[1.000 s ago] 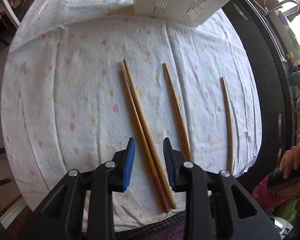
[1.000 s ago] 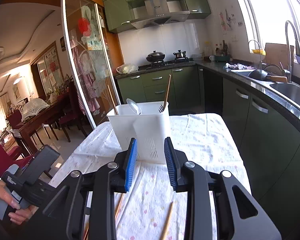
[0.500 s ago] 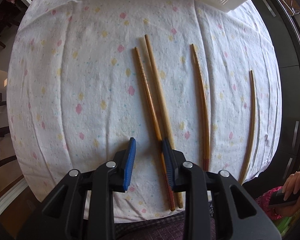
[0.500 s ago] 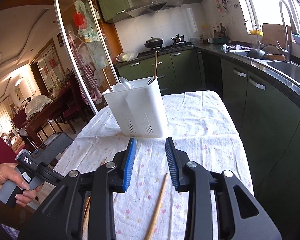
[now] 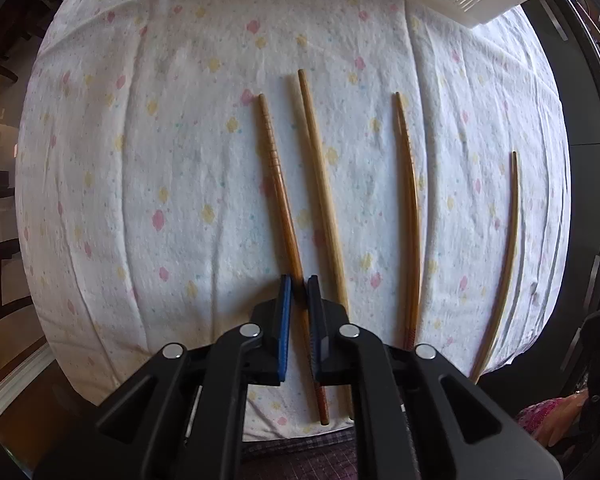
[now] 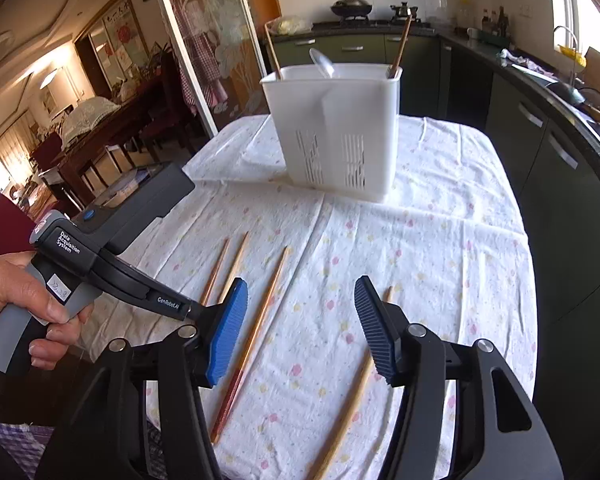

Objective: Organize utensils
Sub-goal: 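Close the left gripper on a wooden chopstick while the right gripper grasps another chopstick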

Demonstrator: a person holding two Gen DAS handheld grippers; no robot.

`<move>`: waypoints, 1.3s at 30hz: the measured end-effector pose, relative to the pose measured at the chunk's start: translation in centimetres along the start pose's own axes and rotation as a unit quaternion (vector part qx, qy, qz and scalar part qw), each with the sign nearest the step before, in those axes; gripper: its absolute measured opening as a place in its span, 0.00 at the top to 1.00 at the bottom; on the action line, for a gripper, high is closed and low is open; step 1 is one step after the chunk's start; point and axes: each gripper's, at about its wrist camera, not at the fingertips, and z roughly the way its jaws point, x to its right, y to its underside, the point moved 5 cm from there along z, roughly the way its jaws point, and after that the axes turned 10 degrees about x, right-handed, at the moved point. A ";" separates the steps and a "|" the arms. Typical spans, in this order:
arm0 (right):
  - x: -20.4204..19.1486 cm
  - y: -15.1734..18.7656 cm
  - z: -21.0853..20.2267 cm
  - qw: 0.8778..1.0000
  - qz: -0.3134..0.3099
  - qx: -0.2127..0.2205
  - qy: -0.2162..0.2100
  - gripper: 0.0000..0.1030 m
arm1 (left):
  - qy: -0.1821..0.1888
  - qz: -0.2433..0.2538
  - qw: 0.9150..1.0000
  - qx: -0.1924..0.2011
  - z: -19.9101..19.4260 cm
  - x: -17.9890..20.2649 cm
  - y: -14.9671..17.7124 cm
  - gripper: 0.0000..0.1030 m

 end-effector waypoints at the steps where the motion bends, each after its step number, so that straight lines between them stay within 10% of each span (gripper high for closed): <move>1: -0.2 0.1 1.0 1.000 0.005 -0.029 -0.011 0.45 | -0.001 -0.002 1.000 0.001 0.0 -0.2 -0.2 0.93; 9: -0.8 1.0 8.2 0.979 0.026 -0.202 -0.018 0.60 | 0.000 -0.016 0.999 0.027 -2.2 -3.8 -1.3 0.93; 17: -1.8 1.6 13.2 0.961 0.025 -0.273 0.022 0.75 | 0.015 -0.017 0.996 0.082 -6.3 -6.8 -2.1 0.93; 31: -5.1 1.7 14.9 0.958 -0.024 -0.272 0.092 0.93 | 0.034 0.016 0.986 0.164 -11.8 -7.0 -0.5 0.93; 39: -3.0 0.2 8.9 0.987 0.075 -0.142 -0.005 0.93 | 0.060 0.065 0.961 0.261 -17.6 -3.1 -1.9 0.93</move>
